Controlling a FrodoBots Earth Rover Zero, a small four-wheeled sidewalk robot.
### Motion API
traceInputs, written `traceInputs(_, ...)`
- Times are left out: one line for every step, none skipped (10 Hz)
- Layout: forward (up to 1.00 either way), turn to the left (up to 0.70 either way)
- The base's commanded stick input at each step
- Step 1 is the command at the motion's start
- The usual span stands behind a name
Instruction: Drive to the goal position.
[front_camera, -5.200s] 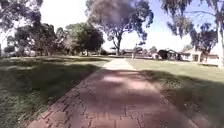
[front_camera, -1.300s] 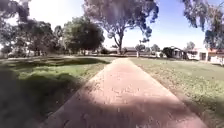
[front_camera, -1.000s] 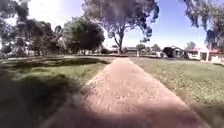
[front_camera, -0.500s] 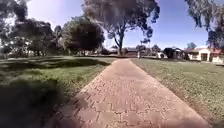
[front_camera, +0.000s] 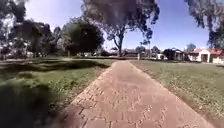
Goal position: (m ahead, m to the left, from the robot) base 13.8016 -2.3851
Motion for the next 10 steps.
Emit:
traceInputs(0.46,0.00)
traceInputs(0.69,0.00)
traceInputs(0.69,0.00)
traceInputs(0.70,0.00)
traceInputs(0.70,0.00)
traceInputs(0.70,0.00)
traceInputs(0.70,0.00)
traceInputs(0.70,0.00)
traceInputs(0.70,-0.02)
traceInputs(0.70,-0.03)
